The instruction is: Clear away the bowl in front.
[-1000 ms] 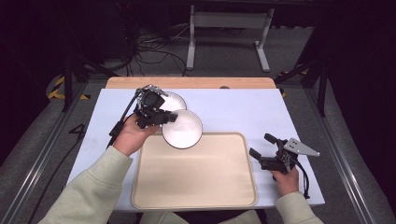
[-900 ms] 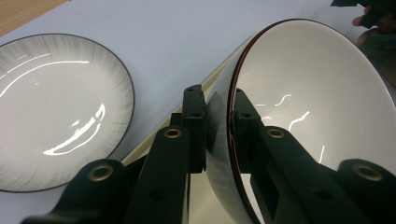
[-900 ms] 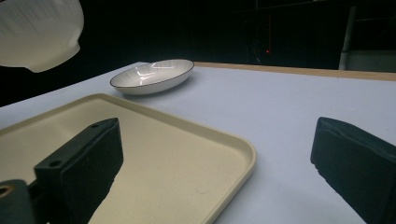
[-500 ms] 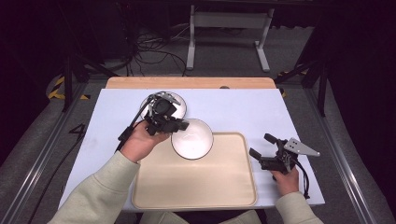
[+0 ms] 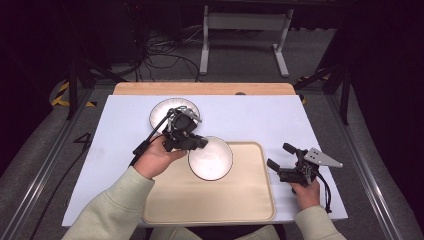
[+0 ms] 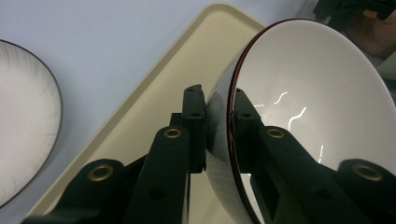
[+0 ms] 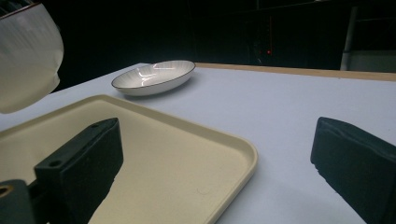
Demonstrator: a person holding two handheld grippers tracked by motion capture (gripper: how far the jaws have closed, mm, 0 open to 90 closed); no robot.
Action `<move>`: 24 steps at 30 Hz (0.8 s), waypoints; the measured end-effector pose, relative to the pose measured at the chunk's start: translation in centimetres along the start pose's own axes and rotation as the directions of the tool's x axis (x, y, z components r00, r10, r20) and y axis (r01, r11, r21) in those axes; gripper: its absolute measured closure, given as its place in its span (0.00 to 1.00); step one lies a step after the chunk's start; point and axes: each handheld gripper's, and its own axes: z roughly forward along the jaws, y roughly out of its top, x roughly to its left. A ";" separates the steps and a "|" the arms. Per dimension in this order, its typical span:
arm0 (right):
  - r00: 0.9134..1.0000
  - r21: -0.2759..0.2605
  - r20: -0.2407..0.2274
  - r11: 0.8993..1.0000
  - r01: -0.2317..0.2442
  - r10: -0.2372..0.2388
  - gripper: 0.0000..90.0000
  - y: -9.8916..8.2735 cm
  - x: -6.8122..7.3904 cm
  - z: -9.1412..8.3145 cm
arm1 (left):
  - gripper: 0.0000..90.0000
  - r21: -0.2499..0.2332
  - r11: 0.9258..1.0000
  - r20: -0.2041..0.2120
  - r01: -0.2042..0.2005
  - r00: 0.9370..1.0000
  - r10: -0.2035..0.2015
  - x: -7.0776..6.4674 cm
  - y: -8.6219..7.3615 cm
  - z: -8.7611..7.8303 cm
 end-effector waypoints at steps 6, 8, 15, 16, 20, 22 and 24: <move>1.000 -0.001 -0.001 1.000 0.002 -0.002 0.03 0.0 0.0 0.0 | 0.90 0.044 0.998 0.004 -0.035 0.999 0.035 -0.4 -0.3 0.9; 1.000 -0.002 -0.001 1.000 0.001 -0.001 0.03 0.0 0.0 0.0 | 0.90 0.052 0.998 0.017 -0.039 0.999 0.038 -0.5 -0.5 1.3; 1.000 -0.001 -0.003 1.000 0.002 -0.002 0.03 0.0 0.0 0.0 | 0.90 0.071 0.996 0.030 -0.047 0.999 0.045 -0.5 -1.1 1.9; 1.000 -0.001 -0.004 1.000 0.001 -0.001 0.03 0.0 0.0 0.0 | 0.90 0.075 0.996 0.031 -0.047 0.999 0.045 -0.5 -1.2 2.0; 1.000 -0.002 -0.005 1.000 0.000 0.000 0.03 0.0 0.0 0.0 | 0.90 0.088 0.995 0.037 -0.051 0.998 0.048 -0.4 -1.5 2.4; 1.000 -0.002 -0.006 1.000 0.000 0.000 0.03 0.0 0.0 0.0 | 0.90 0.097 0.994 0.036 -0.047 0.998 0.044 -0.4 -1.6 2.6; 1.000 -0.002 -0.006 1.000 -0.001 0.000 0.03 0.0 0.0 0.0 | 0.90 0.103 0.994 0.033 -0.044 0.999 0.041 -0.4 -1.7 2.8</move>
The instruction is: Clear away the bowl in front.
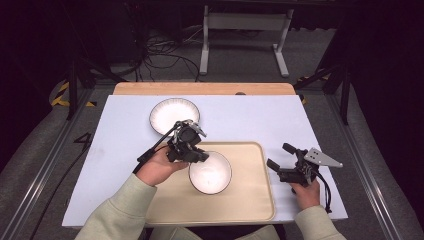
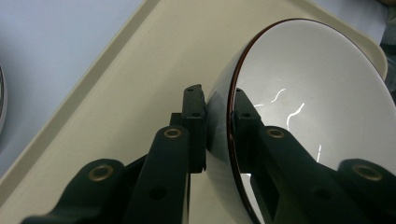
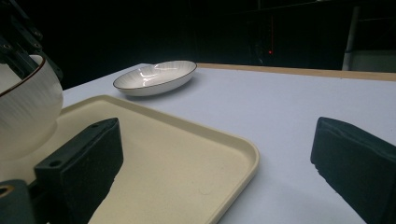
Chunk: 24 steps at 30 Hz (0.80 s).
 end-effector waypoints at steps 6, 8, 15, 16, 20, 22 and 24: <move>1.000 0.000 -0.002 1.000 -0.001 0.001 0.03 0.0 0.0 0.0 | 0.90 0.020 1.000 -0.002 0.008 1.000 -0.008 0.3 -0.2 0.8; 1.000 -0.001 -0.003 1.000 -0.001 0.001 0.03 0.0 0.0 0.0 | 0.90 0.031 1.000 -0.018 0.005 1.000 -0.005 0.3 -0.2 1.0; 1.000 0.000 -0.002 1.000 -0.001 0.001 0.03 0.0 0.0 0.0 | 0.90 0.057 0.998 -0.022 0.010 1.000 -0.009 0.5 -0.3 1.9; 1.000 -0.001 -0.002 1.000 -0.001 0.001 0.03 0.0 0.0 0.0 | 0.90 0.057 0.998 -0.022 0.010 1.000 -0.009 0.5 -0.3 1.9; 1.000 0.000 -0.002 1.000 -0.001 0.001 0.03 0.0 0.0 0.0 | 0.90 0.071 0.997 -0.025 0.012 1.000 -0.010 0.9 -0.3 2.5; 1.000 -0.001 -0.002 1.000 0.000 0.000 0.03 0.0 0.0 0.0 | 0.90 0.074 0.997 -0.024 0.019 1.000 -0.017 0.9 -0.4 2.6; 1.000 0.000 -0.002 1.000 0.000 0.000 0.03 0.0 0.0 0.0 | 0.90 0.073 0.997 -0.023 0.021 1.000 -0.019 0.9 -0.4 2.8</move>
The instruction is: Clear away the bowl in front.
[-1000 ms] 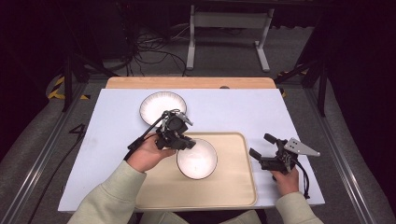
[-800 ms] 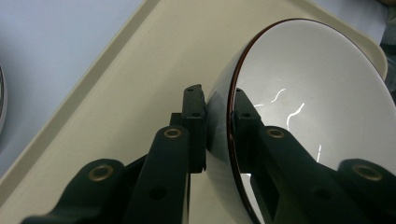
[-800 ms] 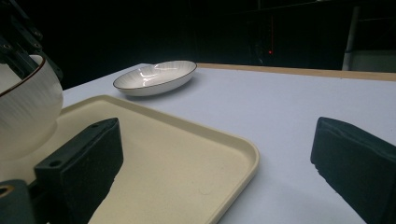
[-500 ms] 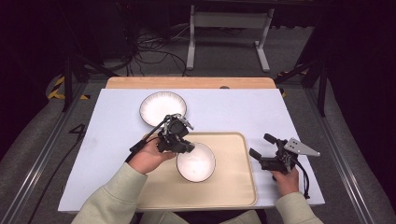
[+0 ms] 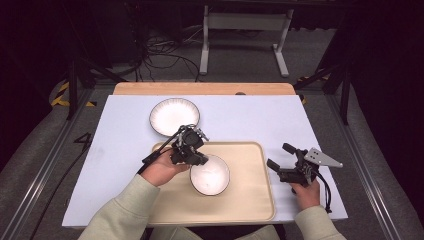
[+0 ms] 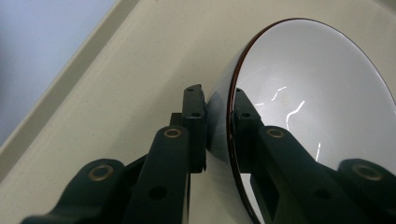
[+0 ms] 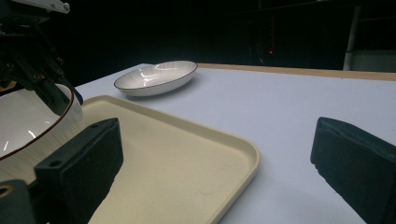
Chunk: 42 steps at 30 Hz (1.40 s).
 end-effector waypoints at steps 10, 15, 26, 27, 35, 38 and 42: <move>1.000 0.001 -0.002 1.000 -0.003 0.003 0.03 0.0 0.0 0.0 | 0.90 0.012 1.000 0.003 0.007 1.000 -0.007 0.4 -0.1 0.5; 1.000 0.002 -0.002 1.000 -0.003 0.003 0.03 0.0 0.0 0.0 | 0.89 0.009 1.000 0.010 0.005 1.000 -0.005 0.5 -0.1 0.5; 1.000 0.002 -0.003 1.000 -0.001 0.001 0.03 0.0 0.0 0.0 | 0.75 0.042 0.999 0.026 0.032 0.999 -0.033 1.3 -0.3 1.1; 1.000 0.002 -0.003 1.000 0.000 0.000 0.03 0.0 0.0 0.0 | 0.72 0.038 0.999 0.032 0.038 0.999 -0.039 1.3 -0.3 1.2; 1.000 0.007 -0.002 1.000 0.004 -0.004 0.03 0.0 0.0 0.0 | 0.61 0.039 0.997 0.056 0.059 0.997 -0.062 2.1 -0.5 1.2; 1.000 0.007 0.001 1.000 0.007 -0.007 0.03 0.0 0.0 0.0 | 0.60 0.027 0.997 0.072 0.070 0.995 -0.072 2.3 -0.6 0.8; 1.000 0.005 0.006 1.000 0.012 -0.012 0.03 0.0 0.0 0.0 | 0.58 -0.019 0.997 0.070 0.071 0.995 -0.070 2.1 -0.8 -0.1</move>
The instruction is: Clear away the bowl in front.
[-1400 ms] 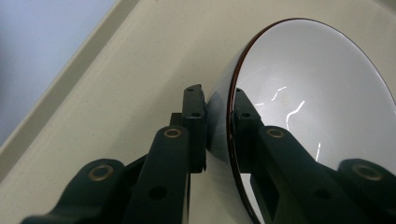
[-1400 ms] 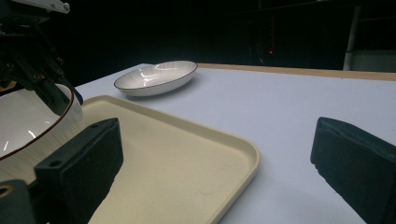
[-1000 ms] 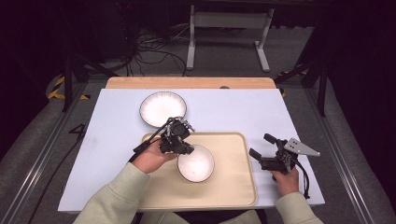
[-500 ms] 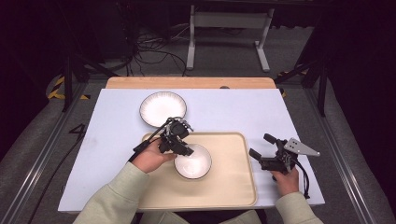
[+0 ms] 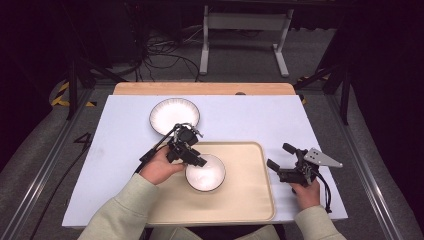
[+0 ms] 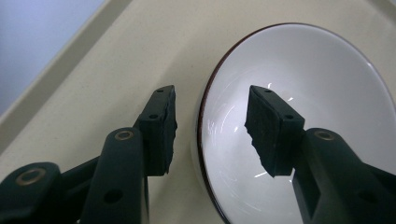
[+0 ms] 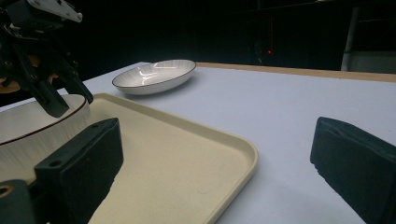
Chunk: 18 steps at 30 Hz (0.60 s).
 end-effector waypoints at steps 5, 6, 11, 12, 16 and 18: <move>1.000 -0.005 0.008 1.000 0.006 -0.006 0.03 0.0 -0.1 0.0 | 0.55 -0.059 0.998 -0.031 -0.028 0.999 0.026 -0.4 -0.4 -1.1; 1.000 -0.005 0.008 1.000 0.006 -0.006 0.03 0.0 -0.1 0.0 | 0.55 -0.059 0.998 -0.031 -0.028 0.999 0.026 -0.4 -0.4 -1.1; 1.000 0.004 0.016 1.000 0.018 -0.018 0.03 0.1 -0.1 0.0 | 0.53 -0.146 0.989 -0.032 -0.037 0.999 0.033 -0.8 -1.2 -2.6; 1.000 0.009 0.017 1.000 0.024 -0.024 0.03 0.1 -0.1 0.0 | 0.51 -0.146 0.989 -0.032 -0.037 0.999 0.033 -0.8 -1.2 -2.6; 0.999 0.024 0.024 0.999 0.035 -0.036 0.02 0.1 0.1 0.2 | 0.50 -0.211 0.976 -0.036 -0.043 0.999 0.036 -0.9 -2.1 -3.8; 0.997 0.046 0.031 0.997 0.064 -0.066 0.02 0.1 0.3 0.4 | 0.48 -0.253 0.967 -0.021 -0.031 0.999 0.027 -0.8 -2.7 -4.4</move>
